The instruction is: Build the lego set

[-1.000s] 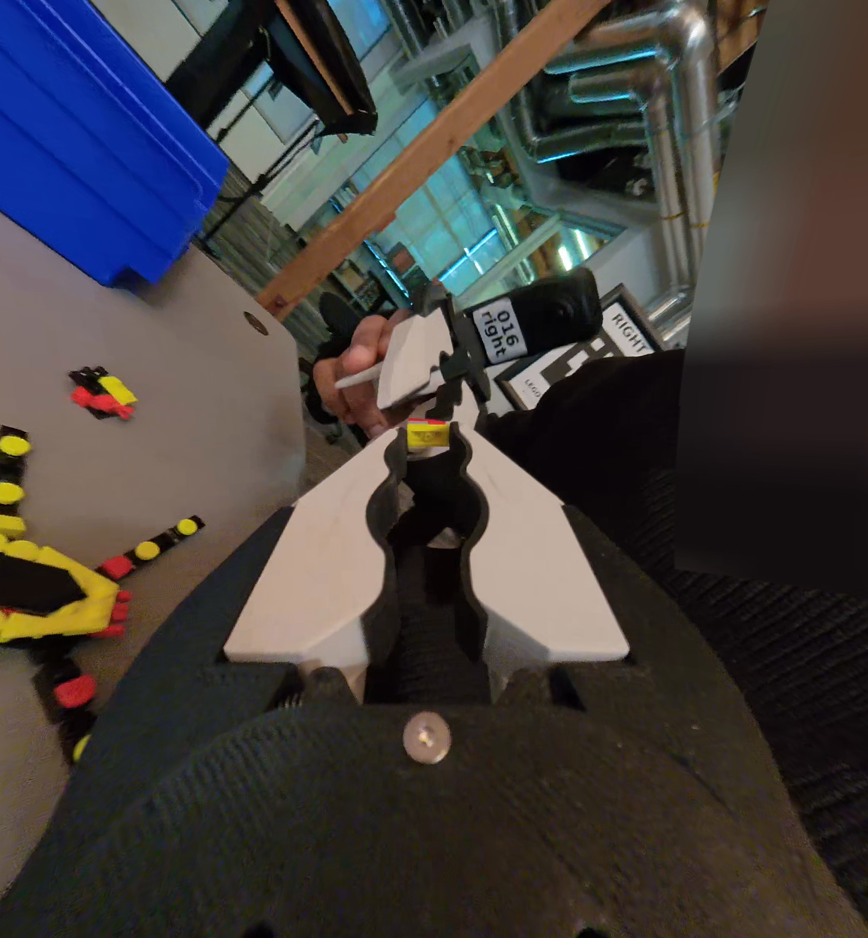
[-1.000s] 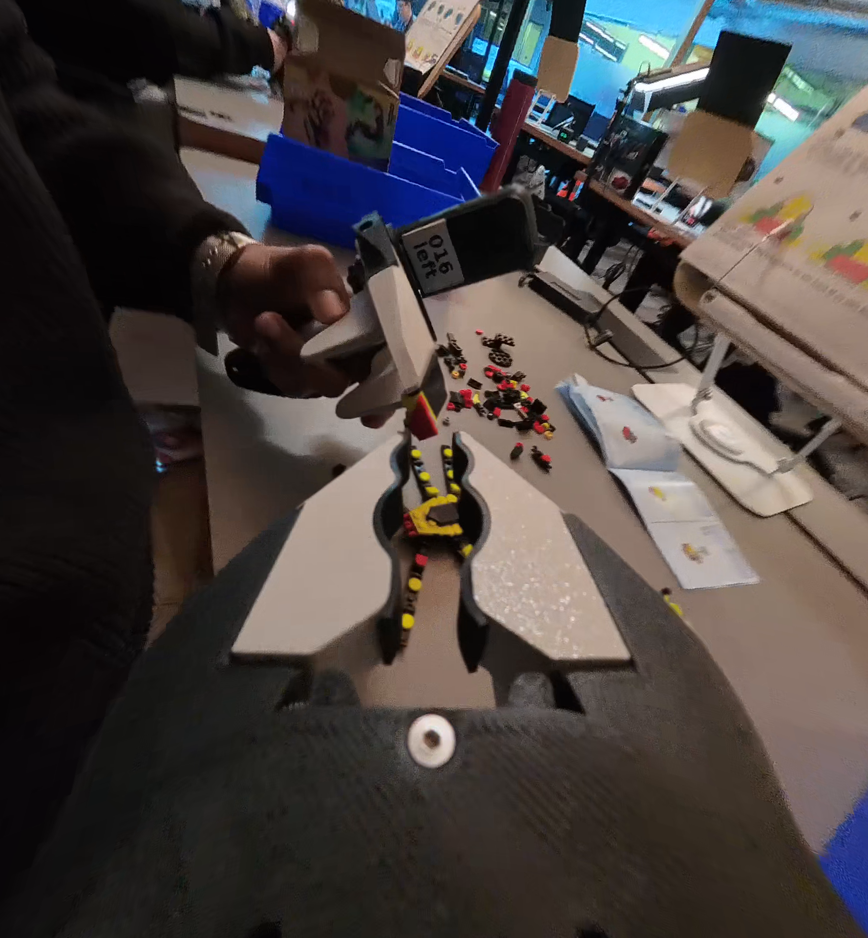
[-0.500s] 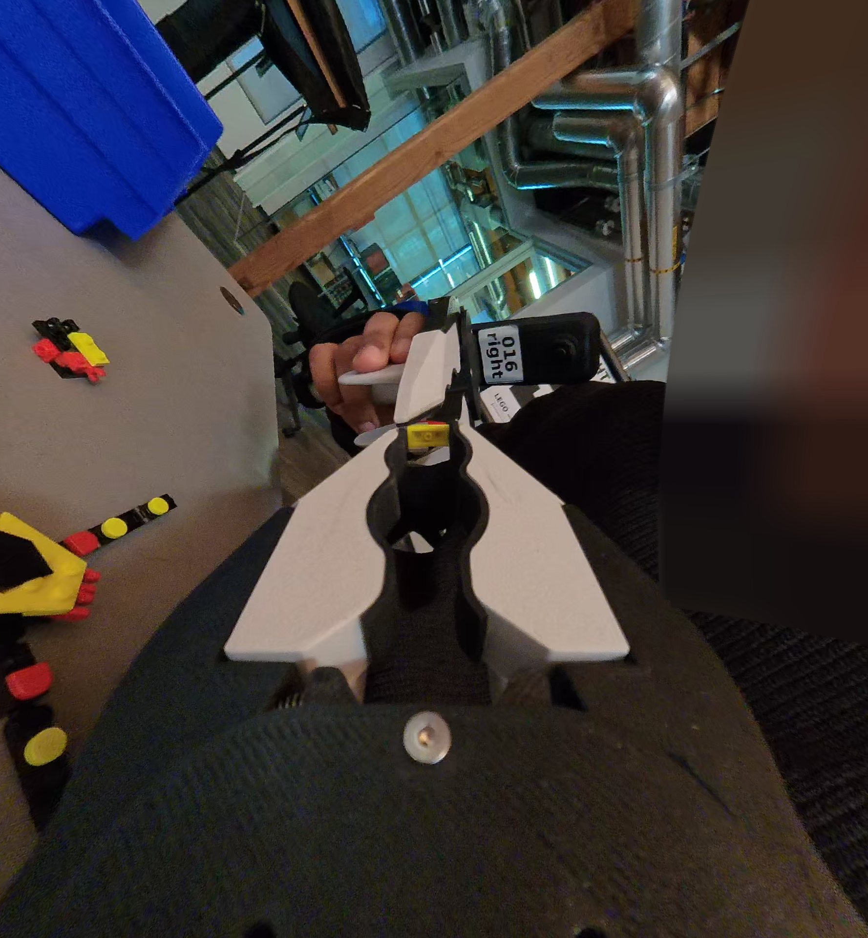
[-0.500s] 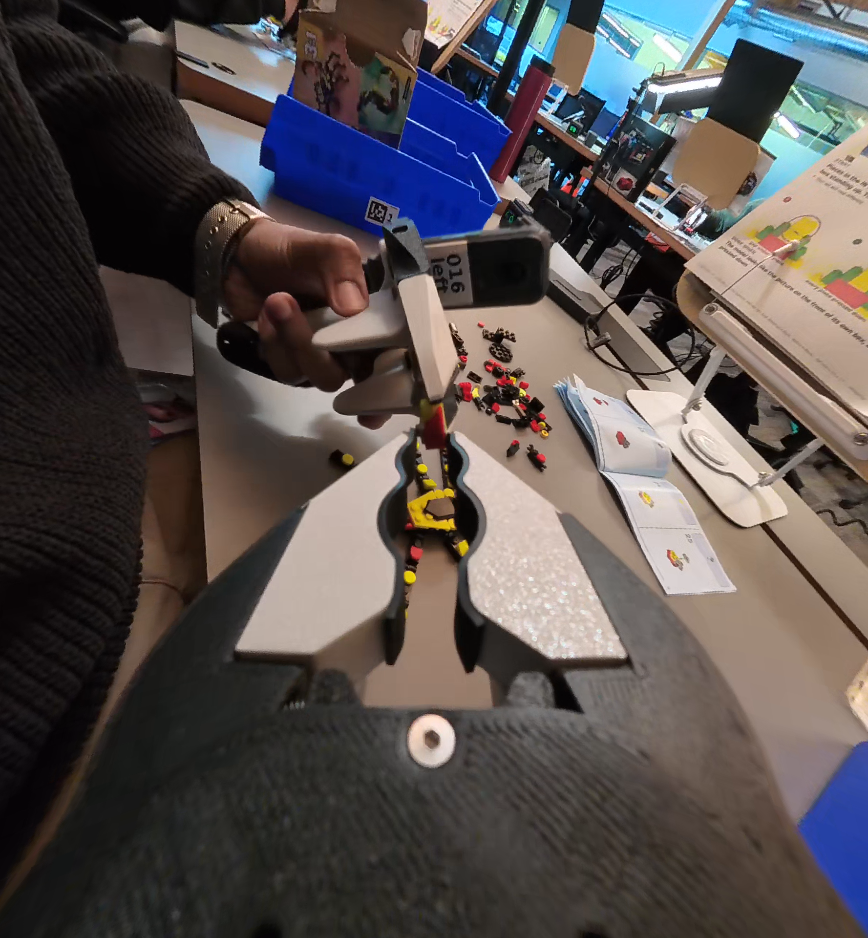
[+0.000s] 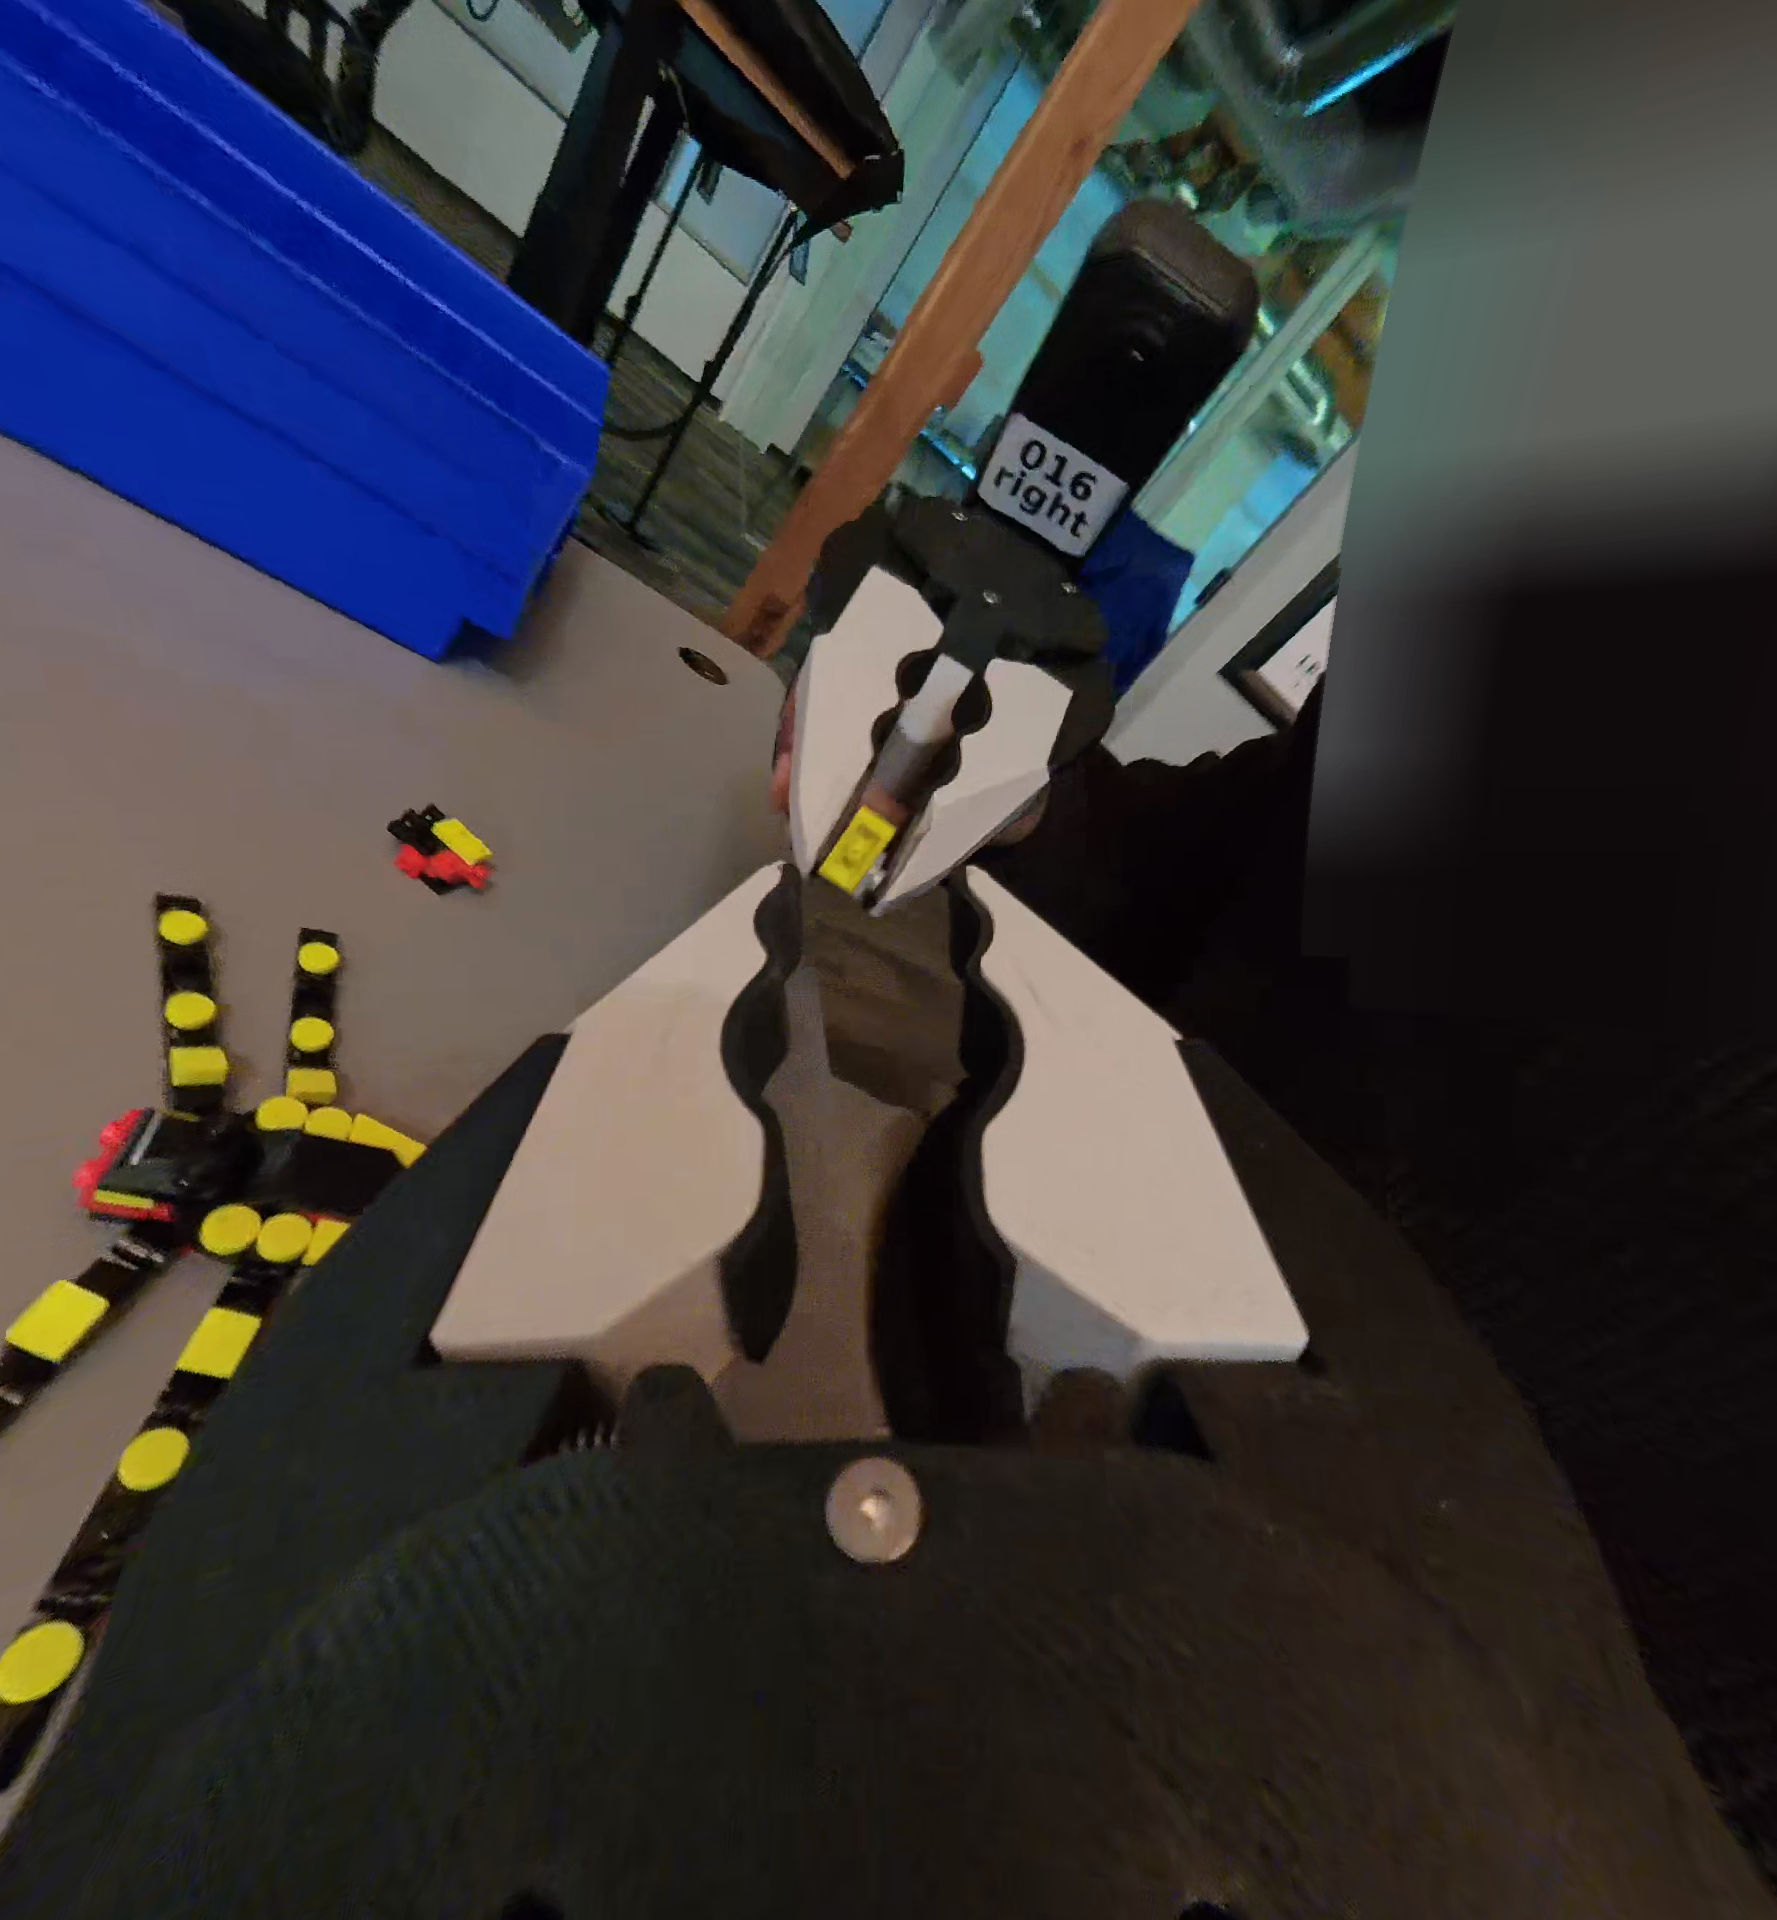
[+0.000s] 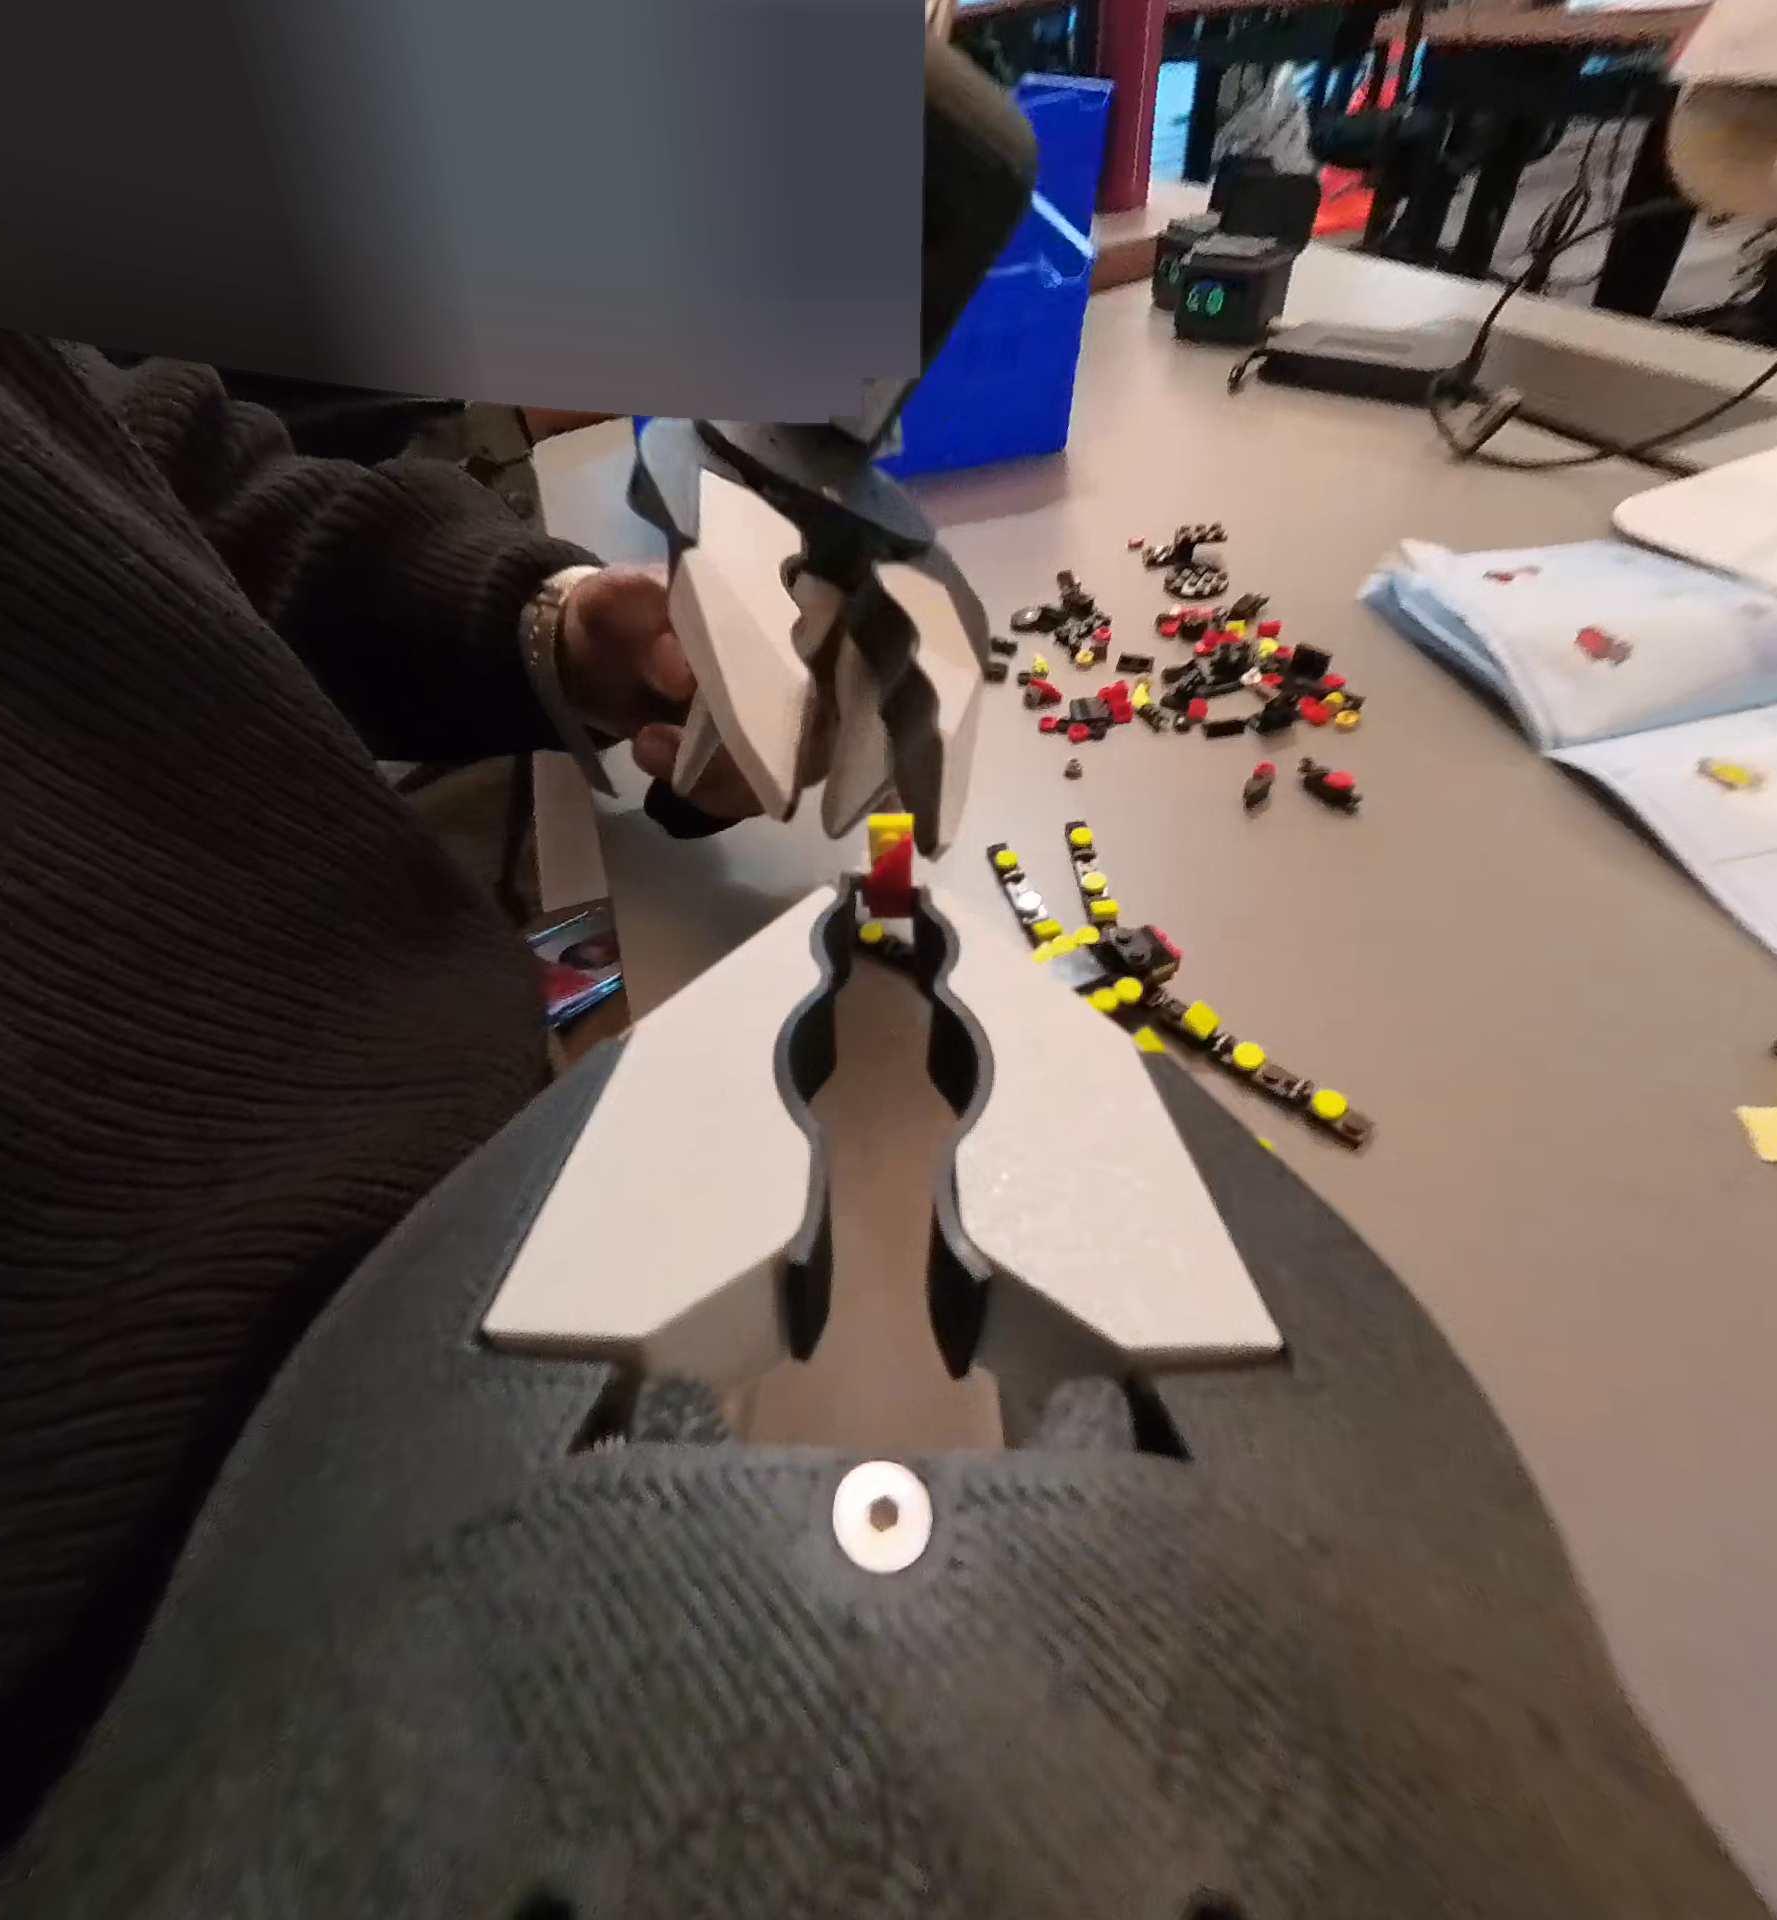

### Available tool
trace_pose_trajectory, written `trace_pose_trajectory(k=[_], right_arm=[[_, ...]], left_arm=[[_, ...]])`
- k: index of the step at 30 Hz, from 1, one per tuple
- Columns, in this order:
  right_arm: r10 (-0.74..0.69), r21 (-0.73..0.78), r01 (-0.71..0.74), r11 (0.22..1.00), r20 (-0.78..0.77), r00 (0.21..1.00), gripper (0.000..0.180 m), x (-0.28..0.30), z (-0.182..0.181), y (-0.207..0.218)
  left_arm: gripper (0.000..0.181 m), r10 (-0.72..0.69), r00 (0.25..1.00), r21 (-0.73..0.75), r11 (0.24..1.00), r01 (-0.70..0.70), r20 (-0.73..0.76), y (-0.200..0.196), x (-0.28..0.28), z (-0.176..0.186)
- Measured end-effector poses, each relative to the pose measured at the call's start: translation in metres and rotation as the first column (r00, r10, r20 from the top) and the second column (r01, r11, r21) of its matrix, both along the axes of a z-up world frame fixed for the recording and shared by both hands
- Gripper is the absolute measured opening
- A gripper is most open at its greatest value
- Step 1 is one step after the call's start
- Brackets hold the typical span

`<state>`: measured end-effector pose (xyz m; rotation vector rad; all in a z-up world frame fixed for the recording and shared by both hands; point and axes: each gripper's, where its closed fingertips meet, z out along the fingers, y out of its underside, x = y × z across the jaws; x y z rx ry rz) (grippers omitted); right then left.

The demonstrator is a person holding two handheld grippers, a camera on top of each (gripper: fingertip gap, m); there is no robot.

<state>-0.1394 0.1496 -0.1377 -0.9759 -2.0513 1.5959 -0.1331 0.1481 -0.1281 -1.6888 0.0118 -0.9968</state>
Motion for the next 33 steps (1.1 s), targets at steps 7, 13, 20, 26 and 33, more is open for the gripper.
trace_pose_trajectory(k=[7,13,20,26,33], right_arm=[[0.05,0.038,-0.053,0.998,0.063,0.997,0.01,0.005,-0.012,-0.01],[0.074,-0.025,-0.072,0.997,0.08,0.994,0.01,0.007,-0.01,-0.011],[0.078,-0.09,-0.071,0.993,0.08,0.994,0.013,0.005,-0.006,-0.011],[0.091,-0.148,-0.073,0.986,0.119,0.989,0.011,0.006,-0.006,-0.013],[0.09,-0.136,-0.071,0.988,0.137,0.986,0.01,0.006,-0.009,-0.014]], left_arm=[[0.009,-0.007,0.998,-0.025,1.0,0.006,-0.062,0.002,0.006,-0.008],[0.008,-0.012,0.997,-0.016,1.0,0.011,-0.076,0.0,0.007,-0.007],[0.007,0.004,0.998,-0.012,1.0,-0.004,-0.065,0.002,0.006,-0.005],[0.007,0.007,0.997,-0.009,1.0,-0.008,-0.076,0.003,0.007,-0.006],[0.007,0.004,0.992,-0.008,1.0,-0.005,-0.126,0.001,0.007,-0.009]])
